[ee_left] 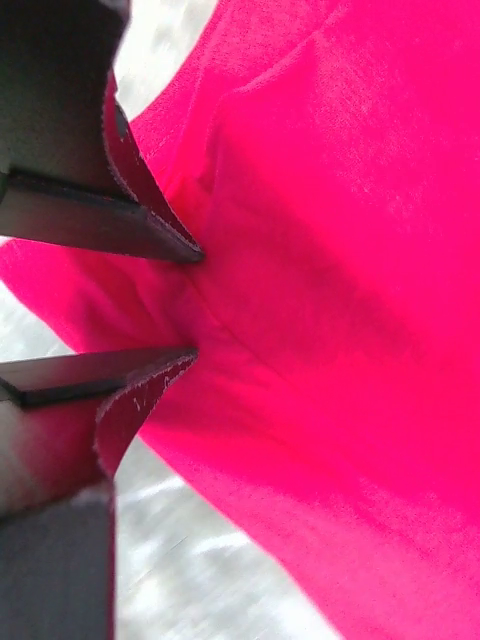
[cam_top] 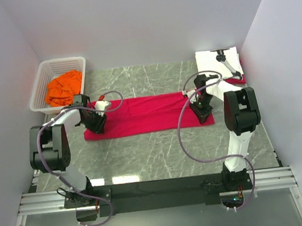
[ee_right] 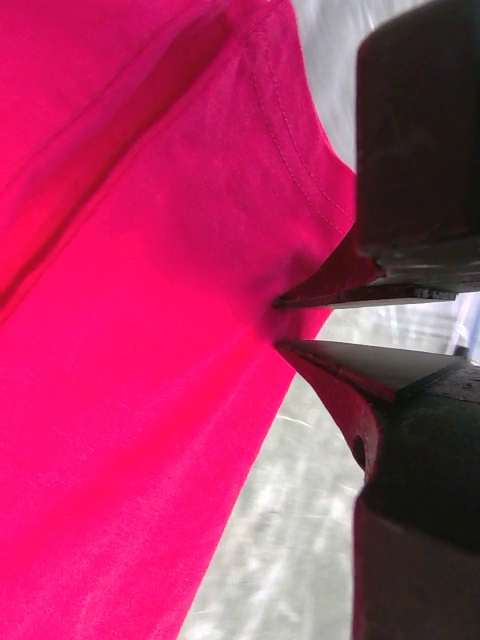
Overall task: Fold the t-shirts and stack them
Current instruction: Fold the tshirt
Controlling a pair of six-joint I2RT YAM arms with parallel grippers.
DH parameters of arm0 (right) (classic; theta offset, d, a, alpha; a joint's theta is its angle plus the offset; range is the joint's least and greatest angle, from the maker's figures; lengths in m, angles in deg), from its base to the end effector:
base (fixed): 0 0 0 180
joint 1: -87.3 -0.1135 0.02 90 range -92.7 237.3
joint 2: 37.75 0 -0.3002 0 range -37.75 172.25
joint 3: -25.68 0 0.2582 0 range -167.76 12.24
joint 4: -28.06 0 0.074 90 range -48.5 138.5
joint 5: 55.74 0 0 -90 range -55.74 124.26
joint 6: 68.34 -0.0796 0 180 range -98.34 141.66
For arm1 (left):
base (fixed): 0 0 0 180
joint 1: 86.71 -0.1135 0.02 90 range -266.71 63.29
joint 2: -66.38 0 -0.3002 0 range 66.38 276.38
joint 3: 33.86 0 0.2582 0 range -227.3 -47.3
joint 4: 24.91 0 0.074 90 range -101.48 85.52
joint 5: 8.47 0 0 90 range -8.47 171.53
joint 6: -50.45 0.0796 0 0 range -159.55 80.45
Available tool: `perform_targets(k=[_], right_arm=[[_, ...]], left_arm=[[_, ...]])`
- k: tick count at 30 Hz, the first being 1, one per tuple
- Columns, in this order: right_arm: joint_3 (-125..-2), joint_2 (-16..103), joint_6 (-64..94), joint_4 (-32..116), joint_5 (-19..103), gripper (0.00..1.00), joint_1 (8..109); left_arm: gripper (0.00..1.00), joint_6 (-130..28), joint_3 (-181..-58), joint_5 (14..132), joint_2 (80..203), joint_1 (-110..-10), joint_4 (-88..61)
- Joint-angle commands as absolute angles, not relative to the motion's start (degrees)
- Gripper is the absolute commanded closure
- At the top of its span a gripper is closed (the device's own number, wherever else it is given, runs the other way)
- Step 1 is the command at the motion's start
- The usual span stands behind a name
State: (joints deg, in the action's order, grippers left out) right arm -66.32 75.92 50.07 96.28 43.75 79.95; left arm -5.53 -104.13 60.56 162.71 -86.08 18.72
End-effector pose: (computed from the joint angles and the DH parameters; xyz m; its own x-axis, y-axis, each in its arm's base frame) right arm 0.3760 0.0617 0.1406 -0.8122 -0.5779 -0.0801 -0.5831 0.7995 0.1441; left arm 0.3362 -0.0322 0.1593 -0.7020 0.5302 -0.4755 0.6361 0.7670 -0.0840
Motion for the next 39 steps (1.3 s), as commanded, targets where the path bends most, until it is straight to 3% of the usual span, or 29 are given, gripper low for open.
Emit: perform_targets(k=[1,5,13,21,39], right_arm=[[-60.7,73.4,51.6,98.4,43.0,0.73,79.8],[-61.9,68.9,52.4,100.8,46.4,0.66,80.0],[-71.1,67.1,49.9,104.2,51.7,0.52,80.1],[-71.4,66.8,49.0,103.9,51.4,0.51,80.1],[-71.7,68.0,49.9,104.1,49.4,0.52,80.0]], left_arm=[[0.54,-3.0,-102.2,57.4,158.1,-85.9,27.0],[0.46,-6.5,-109.4,55.4,155.3,-86.1,27.6],[0.4,-14.2,-130.0,58.8,167.8,-86.6,23.2],[0.41,-17.9,-139.8,58.2,180.2,-88.1,24.4],[0.53,-18.0,-142.0,55.9,186.4,-88.3,24.8]])
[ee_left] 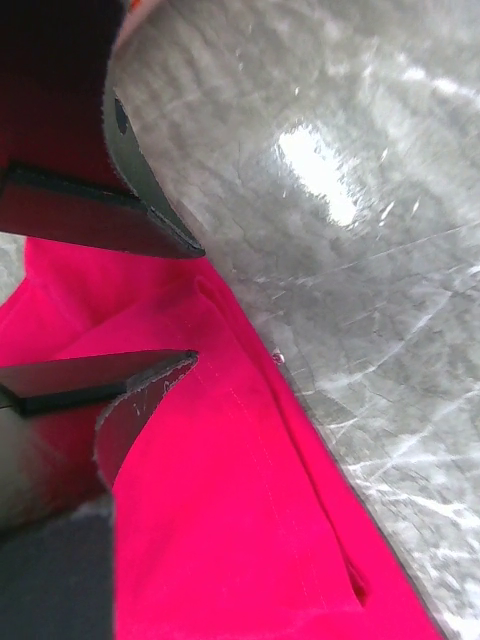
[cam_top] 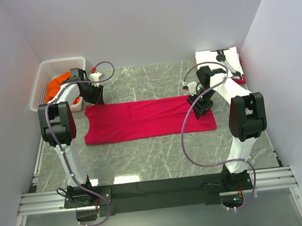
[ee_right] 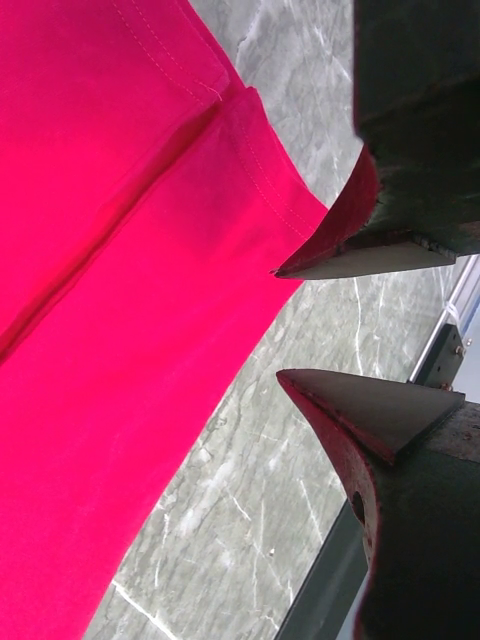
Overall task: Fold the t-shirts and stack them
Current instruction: Fold the tshirt
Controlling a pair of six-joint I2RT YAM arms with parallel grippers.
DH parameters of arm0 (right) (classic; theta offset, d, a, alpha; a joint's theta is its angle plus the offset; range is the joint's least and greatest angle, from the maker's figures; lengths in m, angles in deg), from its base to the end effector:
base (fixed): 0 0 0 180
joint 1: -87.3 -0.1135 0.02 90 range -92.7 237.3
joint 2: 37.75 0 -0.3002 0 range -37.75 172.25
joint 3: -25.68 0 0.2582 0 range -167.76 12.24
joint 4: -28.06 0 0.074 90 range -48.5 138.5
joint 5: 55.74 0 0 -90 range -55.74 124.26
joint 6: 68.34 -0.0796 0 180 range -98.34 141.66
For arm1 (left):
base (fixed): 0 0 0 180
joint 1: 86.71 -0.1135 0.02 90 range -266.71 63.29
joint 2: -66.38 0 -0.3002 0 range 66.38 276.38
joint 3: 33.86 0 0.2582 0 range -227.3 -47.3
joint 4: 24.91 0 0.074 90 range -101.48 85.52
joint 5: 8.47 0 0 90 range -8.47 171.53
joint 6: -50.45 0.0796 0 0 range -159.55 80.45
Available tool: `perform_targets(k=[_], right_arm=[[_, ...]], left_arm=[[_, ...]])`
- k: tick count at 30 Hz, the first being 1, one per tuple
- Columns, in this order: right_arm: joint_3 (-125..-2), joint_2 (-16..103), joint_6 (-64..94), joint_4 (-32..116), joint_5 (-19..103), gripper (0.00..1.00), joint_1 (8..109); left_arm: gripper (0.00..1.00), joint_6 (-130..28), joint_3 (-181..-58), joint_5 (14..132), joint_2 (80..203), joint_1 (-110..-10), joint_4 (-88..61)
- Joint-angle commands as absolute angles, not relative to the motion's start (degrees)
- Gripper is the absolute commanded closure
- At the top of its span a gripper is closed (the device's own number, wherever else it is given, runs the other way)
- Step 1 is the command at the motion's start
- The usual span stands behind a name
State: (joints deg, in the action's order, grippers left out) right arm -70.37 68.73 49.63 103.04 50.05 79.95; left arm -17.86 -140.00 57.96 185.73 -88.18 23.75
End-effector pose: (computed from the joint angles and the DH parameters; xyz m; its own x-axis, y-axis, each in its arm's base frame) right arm 0.3653 0.0690 0.2045 -0.8053 -0.5589 -0.1979 -0.5915 0.7806 0.2020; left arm 0.4885 -0.0193 0.1866 -0.7582 0.3194 -0.5684 0.4791 0.8643 -0.1534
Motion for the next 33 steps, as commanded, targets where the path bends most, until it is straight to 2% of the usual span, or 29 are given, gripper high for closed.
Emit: perform_targets(k=[1,3,6,10,12,16,18,24,31,33], right_arm=[[-71.8,68.0,50.0,104.0,49.3,0.52,80.1],[-72.0,68.1,50.0,104.2,49.3,0.52,80.0],[-71.9,68.1,50.0,104.1,49.2,0.53,80.1],[-71.5,68.1,50.1,103.9,49.1,0.53,80.1],[-71.3,68.0,50.1,103.8,49.1,0.53,80.0],[-71.2,68.1,50.2,103.7,49.0,0.53,80.0],[-71.1,68.0,50.2,103.7,49.1,0.53,80.0],[-71.3,68.2,50.6,104.0,49.1,0.53,80.0],[-70.8,68.4,50.8,103.9,49.0,0.53,80.0],[-70.8,68.7,50.8,103.8,49.0,0.53,80.1]], left_arm=[[0.53,-17.8,-141.9,56.0,186.4,-88.4,24.7],[0.55,-18.0,-142.0,55.9,186.6,-88.3,24.7],[0.62,-17.9,-141.8,55.4,186.3,-88.3,24.4],[0.78,-17.2,-140.5,54.7,184.3,-88.3,23.7],[0.81,-16.9,-139.7,54.5,182.3,-88.2,23.2],[0.95,-14.7,-136.8,52.0,178.7,-88.2,23.7],[0.99,-13.3,-135.3,50.5,176.1,-88.1,23.9],[0.99,-5.5,-127.6,46.2,168.8,-87.1,28.2],[0.99,5.8,-114.5,46.4,164.4,-83.5,32.9],[0.96,7.6,-111.6,47.4,162.7,-82.1,32.3]])
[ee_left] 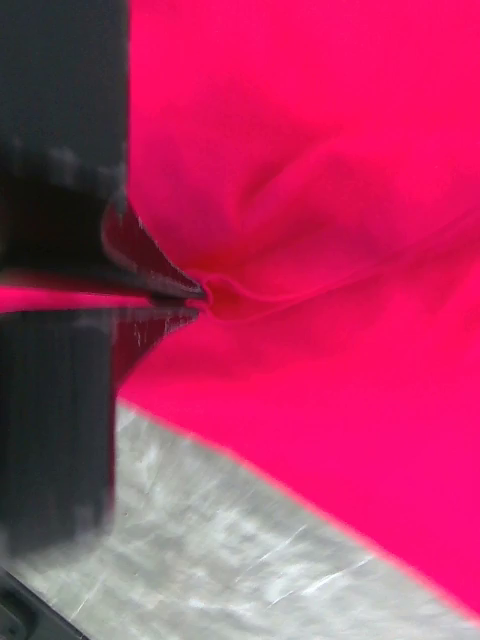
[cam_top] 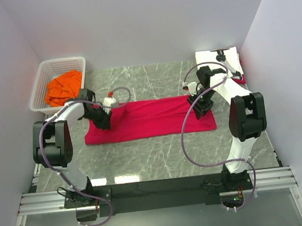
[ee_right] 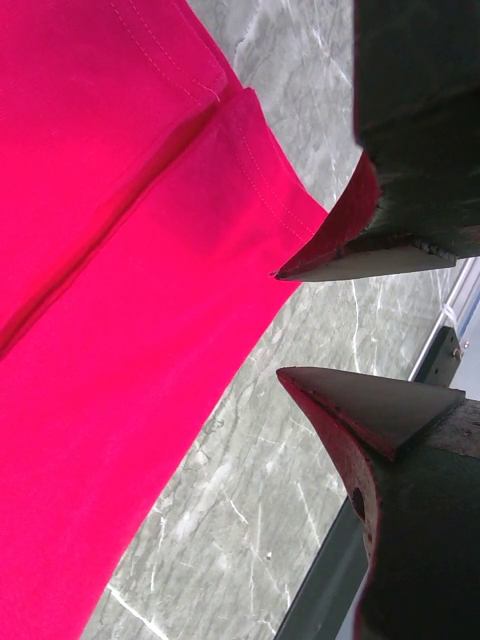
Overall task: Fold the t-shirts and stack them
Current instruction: Fold the tshirt
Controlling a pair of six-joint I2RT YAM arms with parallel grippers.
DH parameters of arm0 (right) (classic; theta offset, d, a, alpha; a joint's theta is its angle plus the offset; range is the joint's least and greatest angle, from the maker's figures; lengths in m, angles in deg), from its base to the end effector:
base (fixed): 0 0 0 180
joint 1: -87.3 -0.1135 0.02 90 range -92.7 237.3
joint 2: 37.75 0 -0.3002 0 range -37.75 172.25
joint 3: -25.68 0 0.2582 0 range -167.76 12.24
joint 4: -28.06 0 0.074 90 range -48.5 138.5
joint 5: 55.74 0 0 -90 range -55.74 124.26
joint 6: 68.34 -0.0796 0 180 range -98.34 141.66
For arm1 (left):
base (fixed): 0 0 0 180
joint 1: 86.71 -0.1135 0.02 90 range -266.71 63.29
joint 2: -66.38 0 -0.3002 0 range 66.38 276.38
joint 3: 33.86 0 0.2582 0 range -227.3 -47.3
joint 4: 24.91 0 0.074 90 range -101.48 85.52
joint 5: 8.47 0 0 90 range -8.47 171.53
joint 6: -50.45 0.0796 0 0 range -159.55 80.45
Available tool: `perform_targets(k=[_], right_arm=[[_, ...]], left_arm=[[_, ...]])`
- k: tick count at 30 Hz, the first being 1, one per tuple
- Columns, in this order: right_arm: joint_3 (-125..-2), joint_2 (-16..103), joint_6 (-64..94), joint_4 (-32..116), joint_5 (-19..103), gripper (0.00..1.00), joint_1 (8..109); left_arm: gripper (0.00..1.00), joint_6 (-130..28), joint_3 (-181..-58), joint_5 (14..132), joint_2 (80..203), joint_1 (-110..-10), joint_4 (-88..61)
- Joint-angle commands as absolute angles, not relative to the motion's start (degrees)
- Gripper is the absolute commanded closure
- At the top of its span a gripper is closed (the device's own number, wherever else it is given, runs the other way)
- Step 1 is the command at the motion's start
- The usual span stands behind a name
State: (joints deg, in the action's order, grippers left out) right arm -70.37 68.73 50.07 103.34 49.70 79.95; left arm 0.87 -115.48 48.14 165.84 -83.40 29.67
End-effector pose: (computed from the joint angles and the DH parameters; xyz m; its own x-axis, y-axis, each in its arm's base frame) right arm 0.3646 0.0684 0.2043 -0.8018 -0.5658 -0.1921 -0.5964 0.7779 0.1979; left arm 0.3544 -0.0644 0.1966 -0.5857 0.5761 -0.5701 0.7801 0.5916 -0.2036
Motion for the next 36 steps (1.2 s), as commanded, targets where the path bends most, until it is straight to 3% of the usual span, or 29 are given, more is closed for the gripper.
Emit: perform_targets(k=[1,4,8,15,20,26,32,36], right_arm=[[-70.9,68.9,50.8,103.9,49.1,0.53,80.1],[-71.8,69.6,50.9,103.9,49.2,0.53,80.1],[-75.0,70.7,50.2,103.7,49.2,0.53,80.0],[-84.2,78.0,48.6,104.4,51.4,0.56,80.1],[-90.4,82.5,46.4,104.8,53.6,0.62,80.1],[-95.8,88.4,43.6,104.6,55.1,0.66,80.1],[-96.0,92.6,42.1,103.9,54.1,0.66,80.0],[-95.1,93.4,41.5,104.9,53.9,0.67,80.0]], left_arm=[[0.84,7.9,-109.0,48.2,162.3,-81.6,31.2],[0.67,8.6,-107.4,48.7,160.7,-81.0,31.8],[0.58,7.0,-109.0,47.3,158.0,-82.2,32.5],[0.57,-5.2,-112.9,45.0,156.5,-82.8,24.2],[0.65,-15.6,-114.7,47.1,162.1,-79.8,13.1],[0.73,-21.4,-118.2,49.1,171.9,-76.3,10.0],[0.71,-22.4,-119.0,54.2,176.3,-75.5,10.0],[0.61,-22.9,-118.8,54.0,175.3,-75.5,11.2]])
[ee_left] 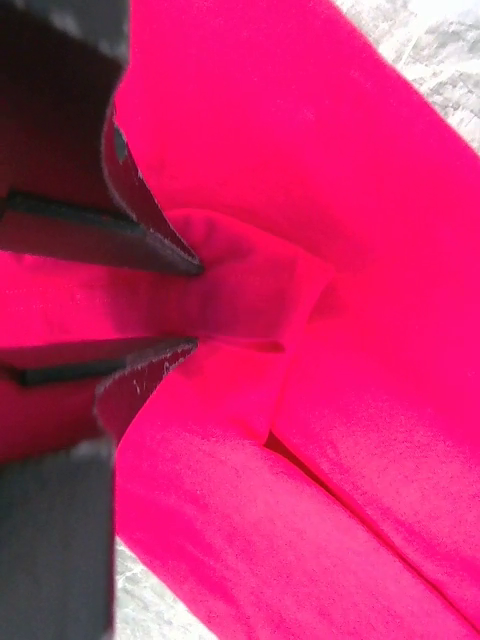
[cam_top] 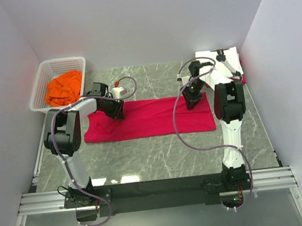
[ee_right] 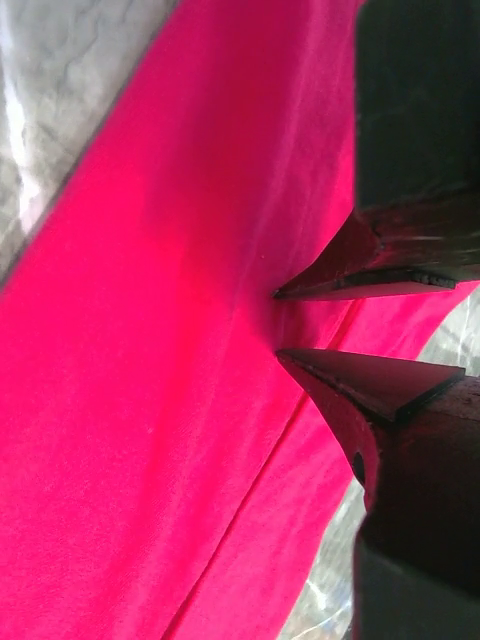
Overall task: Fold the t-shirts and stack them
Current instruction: Fold the tshirt
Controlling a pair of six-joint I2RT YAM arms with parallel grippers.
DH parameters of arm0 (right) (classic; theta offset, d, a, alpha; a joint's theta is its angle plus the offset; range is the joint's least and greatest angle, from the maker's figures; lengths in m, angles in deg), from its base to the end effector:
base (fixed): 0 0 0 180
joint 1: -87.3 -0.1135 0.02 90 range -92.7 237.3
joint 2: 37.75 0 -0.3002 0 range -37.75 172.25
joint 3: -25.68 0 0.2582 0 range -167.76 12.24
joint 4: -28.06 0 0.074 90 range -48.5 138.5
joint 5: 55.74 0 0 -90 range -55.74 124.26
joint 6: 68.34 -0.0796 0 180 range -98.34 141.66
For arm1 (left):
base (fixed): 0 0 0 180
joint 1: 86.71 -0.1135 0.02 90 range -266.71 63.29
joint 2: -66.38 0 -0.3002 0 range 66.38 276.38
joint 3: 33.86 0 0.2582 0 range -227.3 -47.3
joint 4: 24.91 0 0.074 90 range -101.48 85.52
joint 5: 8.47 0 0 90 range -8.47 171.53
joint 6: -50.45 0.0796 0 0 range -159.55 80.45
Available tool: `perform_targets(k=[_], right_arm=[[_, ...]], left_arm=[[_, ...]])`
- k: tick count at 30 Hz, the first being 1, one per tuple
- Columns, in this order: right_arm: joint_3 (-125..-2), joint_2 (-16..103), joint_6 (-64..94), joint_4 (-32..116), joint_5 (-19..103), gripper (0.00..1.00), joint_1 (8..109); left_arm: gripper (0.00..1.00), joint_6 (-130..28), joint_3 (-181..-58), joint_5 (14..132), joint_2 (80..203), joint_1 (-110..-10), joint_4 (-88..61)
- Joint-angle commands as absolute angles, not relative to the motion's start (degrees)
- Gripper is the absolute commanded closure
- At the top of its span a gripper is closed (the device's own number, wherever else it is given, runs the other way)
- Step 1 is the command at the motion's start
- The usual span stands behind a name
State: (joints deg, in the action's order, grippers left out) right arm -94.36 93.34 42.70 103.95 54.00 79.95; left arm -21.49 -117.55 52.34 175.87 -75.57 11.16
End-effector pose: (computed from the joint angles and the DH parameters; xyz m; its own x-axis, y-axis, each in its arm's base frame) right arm 0.4713 0.0879 0.1416 -0.8747 -0.4535 -0.1709 -0.4846 0.8232 0.2956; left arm 0.4049 -0.1193 0.1576 -0.7004 0.4138 -0.5816 0.6431 0.7193 -0.2627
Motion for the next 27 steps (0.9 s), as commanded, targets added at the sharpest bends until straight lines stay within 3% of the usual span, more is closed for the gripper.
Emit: perform_targets(k=[1,4,7,10,13,18,23,27], right_arm=[[-93.2,93.0,41.5,104.9,53.9,0.67,80.1],[-86.9,90.1,41.7,103.8,52.8,0.67,80.0],[-78.0,85.4,42.5,102.7,53.4,0.69,80.1],[-68.3,79.3,43.7,102.2,55.8,0.7,79.7],[-62.8,72.1,46.3,102.4,59.1,0.69,79.7],[-64.7,64.7,46.2,102.6,56.9,0.67,81.0],[-66.9,67.9,47.1,102.1,51.7,0.67,81.0],[-67.3,68.6,47.3,101.0,50.7,0.67,81.1]], left_arm=[[0.59,-22.5,-119.1,52.8,174.3,-75.8,12.5],[0.56,-23.4,-118.0,51.8,167.9,-76.2,15.2],[0.44,-24.3,-115.7,53.8,158.1,-77.4,17.4],[0.45,-25.6,-113.0,55.6,152.6,-79.0,20.2],[0.6,-26.4,-109.4,58.7,150.6,-79.3,22.5],[0.89,-28.9,-105.4,64.4,153.7,-79.3,23.9],[0.99,-31.7,-109.5,69.9,161.2,-79.4,22.9],[0.99,-31.2,-112.9,73.7,167.0,-78.8,21.3]])
